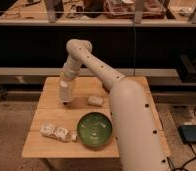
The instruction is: Place the ceramic cup over the eraser
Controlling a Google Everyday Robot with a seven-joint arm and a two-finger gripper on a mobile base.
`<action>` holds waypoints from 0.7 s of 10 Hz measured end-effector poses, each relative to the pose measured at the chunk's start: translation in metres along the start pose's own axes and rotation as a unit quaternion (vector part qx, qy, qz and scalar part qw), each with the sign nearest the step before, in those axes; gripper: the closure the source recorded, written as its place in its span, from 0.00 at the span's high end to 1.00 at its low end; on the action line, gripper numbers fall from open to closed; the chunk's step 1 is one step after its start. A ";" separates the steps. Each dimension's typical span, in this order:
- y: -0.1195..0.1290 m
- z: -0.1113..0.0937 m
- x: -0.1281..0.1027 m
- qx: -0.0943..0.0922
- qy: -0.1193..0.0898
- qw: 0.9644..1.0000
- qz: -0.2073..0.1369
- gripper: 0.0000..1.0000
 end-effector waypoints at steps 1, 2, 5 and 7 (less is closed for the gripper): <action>0.003 0.011 0.000 -0.002 0.004 1.000 -0.005 0.71; 0.006 0.018 0.000 -0.003 0.004 1.000 -0.004 0.77; 0.012 0.038 0.001 -0.002 0.005 1.000 0.003 0.80; 0.012 0.038 0.001 -0.001 0.004 1.000 0.003 0.80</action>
